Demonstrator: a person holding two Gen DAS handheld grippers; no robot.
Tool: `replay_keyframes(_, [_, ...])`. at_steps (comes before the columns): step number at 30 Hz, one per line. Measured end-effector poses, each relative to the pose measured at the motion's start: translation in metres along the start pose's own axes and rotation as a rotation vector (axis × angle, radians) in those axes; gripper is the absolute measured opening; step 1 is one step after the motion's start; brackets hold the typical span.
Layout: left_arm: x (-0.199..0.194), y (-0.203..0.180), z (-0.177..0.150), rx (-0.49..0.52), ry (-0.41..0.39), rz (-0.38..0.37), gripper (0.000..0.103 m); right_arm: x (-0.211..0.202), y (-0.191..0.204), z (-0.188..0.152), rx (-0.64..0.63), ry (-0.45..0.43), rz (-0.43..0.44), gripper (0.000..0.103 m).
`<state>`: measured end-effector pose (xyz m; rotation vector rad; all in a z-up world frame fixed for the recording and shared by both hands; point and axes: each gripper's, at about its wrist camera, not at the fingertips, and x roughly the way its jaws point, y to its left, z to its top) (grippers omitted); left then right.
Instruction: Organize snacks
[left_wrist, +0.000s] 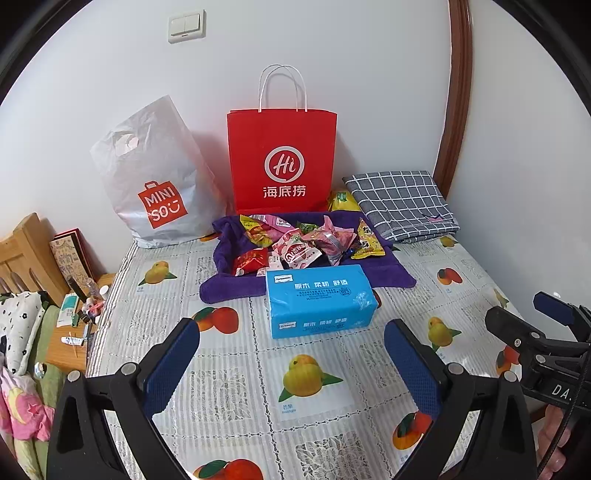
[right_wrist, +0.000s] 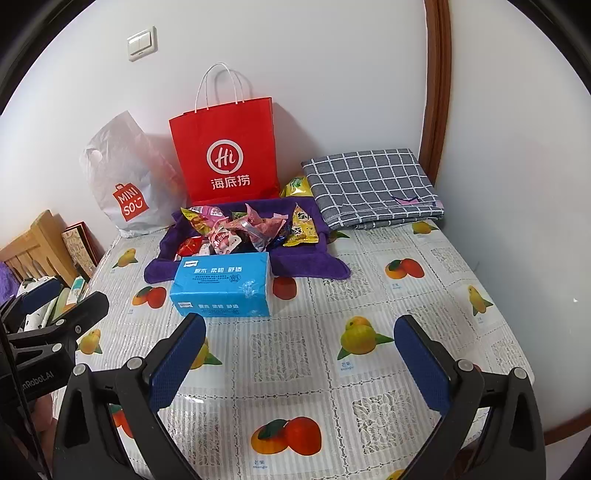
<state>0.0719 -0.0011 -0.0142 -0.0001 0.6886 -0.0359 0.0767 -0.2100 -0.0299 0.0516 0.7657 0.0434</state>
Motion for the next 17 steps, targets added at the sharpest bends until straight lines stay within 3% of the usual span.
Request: replay_keyframes(17, [-0.0009, 0.0003, -0.0006, 0.002, -0.010, -0.003, 0.101, -0.0020, -0.0002, 0.0009, 0.002, -0.003, 0.001, 0.101])
